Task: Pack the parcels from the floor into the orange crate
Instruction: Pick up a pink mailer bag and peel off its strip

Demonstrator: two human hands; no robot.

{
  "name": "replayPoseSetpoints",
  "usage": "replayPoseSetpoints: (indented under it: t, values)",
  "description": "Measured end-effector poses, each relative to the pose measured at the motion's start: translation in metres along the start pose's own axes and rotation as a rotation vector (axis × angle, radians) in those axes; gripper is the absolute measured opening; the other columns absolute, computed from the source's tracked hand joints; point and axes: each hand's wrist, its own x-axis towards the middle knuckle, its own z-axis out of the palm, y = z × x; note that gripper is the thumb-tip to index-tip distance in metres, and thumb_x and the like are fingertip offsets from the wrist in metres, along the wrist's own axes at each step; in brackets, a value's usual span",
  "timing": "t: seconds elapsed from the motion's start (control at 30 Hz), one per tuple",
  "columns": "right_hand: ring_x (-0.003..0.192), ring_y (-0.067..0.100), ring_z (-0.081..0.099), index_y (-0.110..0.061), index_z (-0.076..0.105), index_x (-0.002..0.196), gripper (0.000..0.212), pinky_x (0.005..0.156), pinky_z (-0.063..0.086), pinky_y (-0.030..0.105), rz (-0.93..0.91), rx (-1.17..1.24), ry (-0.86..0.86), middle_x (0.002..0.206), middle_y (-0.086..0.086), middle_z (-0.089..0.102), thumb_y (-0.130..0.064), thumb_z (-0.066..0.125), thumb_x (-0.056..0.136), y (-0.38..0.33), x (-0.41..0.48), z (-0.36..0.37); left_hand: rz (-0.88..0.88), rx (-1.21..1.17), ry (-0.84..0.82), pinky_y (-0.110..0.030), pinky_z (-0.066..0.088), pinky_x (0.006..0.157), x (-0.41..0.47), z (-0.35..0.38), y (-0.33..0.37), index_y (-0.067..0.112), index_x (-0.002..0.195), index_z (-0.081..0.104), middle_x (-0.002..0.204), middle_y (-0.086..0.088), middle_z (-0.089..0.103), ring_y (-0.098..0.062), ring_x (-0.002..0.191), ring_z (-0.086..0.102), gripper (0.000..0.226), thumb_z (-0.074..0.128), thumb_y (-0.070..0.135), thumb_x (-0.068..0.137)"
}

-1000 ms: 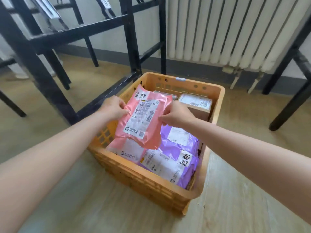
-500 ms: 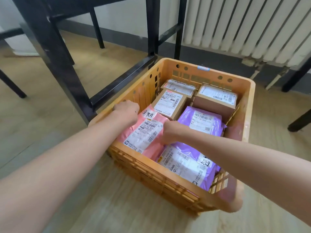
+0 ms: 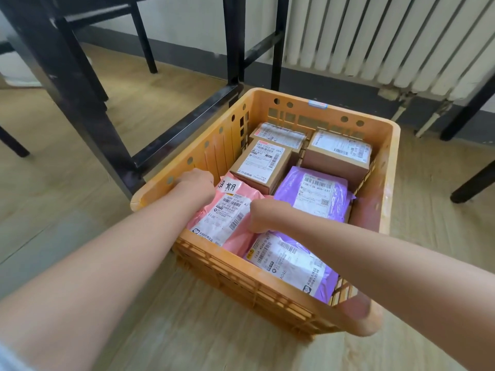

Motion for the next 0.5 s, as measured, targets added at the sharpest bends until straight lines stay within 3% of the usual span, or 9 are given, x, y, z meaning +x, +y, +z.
replayPoseSetpoints:
  t: [0.07, 0.13, 0.23, 0.33, 0.43, 0.5]
  values:
    - [0.069, 0.023, 0.053, -0.015, 0.050, 0.087, 0.020, 0.057, 0.038, 0.027, -0.005, 0.027, 0.064, 0.085, 0.004, 0.056, -0.029, 0.062, 0.079, 0.006, -0.003, -0.002, -0.012, 0.062, 0.039, -0.032, 0.044, 0.069, -0.003, -0.004, 0.002, 0.012, 0.100, 0.058, 0.092, -0.005, 0.054, -0.027, 0.099, 0.060, 0.015, 0.062, 0.010, 0.086]
    - [0.068, 0.023, 0.054, -0.017, 0.049, 0.076, 0.028, 0.055, 0.038, 0.025, -0.012, 0.055, 0.123, 0.077, 0.002, 0.054, -0.034, 0.070, 0.073, 0.013, -0.009, -0.006, -0.026, 0.131, 0.077, -0.032, 0.041, 0.068, -0.007, -0.009, 0.005, 0.012, 0.106, 0.060, 0.097, -0.006, 0.055, -0.028, 0.100, 0.059, 0.021, 0.065, 0.013, 0.085]
    - [0.074, 0.025, 0.053, -0.017, 0.051, 0.082, 0.028, 0.061, 0.041, 0.029, -0.025, 0.081, 0.195, 0.082, 0.003, 0.052, -0.037, 0.070, 0.075, 0.022, -0.019, -0.015, -0.031, 0.214, 0.130, -0.031, 0.039, 0.065, -0.014, -0.018, 0.013, 0.016, 0.104, 0.061, 0.087, -0.002, 0.050, -0.025, 0.089, 0.056, 0.018, 0.062, 0.016, 0.086]
    - [0.079, 0.026, 0.057, -0.011, 0.058, 0.088, 0.028, 0.063, 0.045, 0.030, -0.064, 0.138, 0.243, 0.087, 0.005, 0.057, -0.038, 0.063, 0.082, 0.033, -0.032, -0.030, 0.011, 0.213, 0.210, -0.028, 0.038, 0.061, -0.022, -0.030, 0.029, 0.018, 0.088, 0.056, 0.074, 0.001, 0.048, -0.023, 0.080, 0.056, 0.004, 0.058, 0.019, 0.085]
    - [0.079, 0.027, 0.061, -0.008, 0.064, 0.087, 0.022, 0.063, 0.046, 0.031, -0.105, 0.174, 0.297, 0.086, 0.009, 0.063, -0.028, 0.057, 0.084, 0.049, -0.054, -0.049, 0.068, 0.144, 0.254, -0.024, 0.029, 0.049, -0.034, -0.044, 0.053, 0.018, 0.076, 0.051, 0.069, 0.001, 0.047, -0.018, 0.063, 0.049, 0.014, 0.060, 0.026, 0.083]
    - [0.077, 0.027, 0.062, -0.006, 0.066, 0.084, 0.021, 0.062, 0.048, 0.032, -0.136, 0.204, 0.327, 0.083, 0.009, 0.066, -0.024, 0.056, 0.082, 0.061, -0.075, -0.061, 0.148, 0.075, 0.255, -0.025, 0.029, 0.049, -0.044, -0.055, 0.072, 0.021, 0.080, 0.051, 0.073, 0.001, 0.051, -0.017, 0.064, 0.049, 0.015, 0.062, 0.031, 0.081]
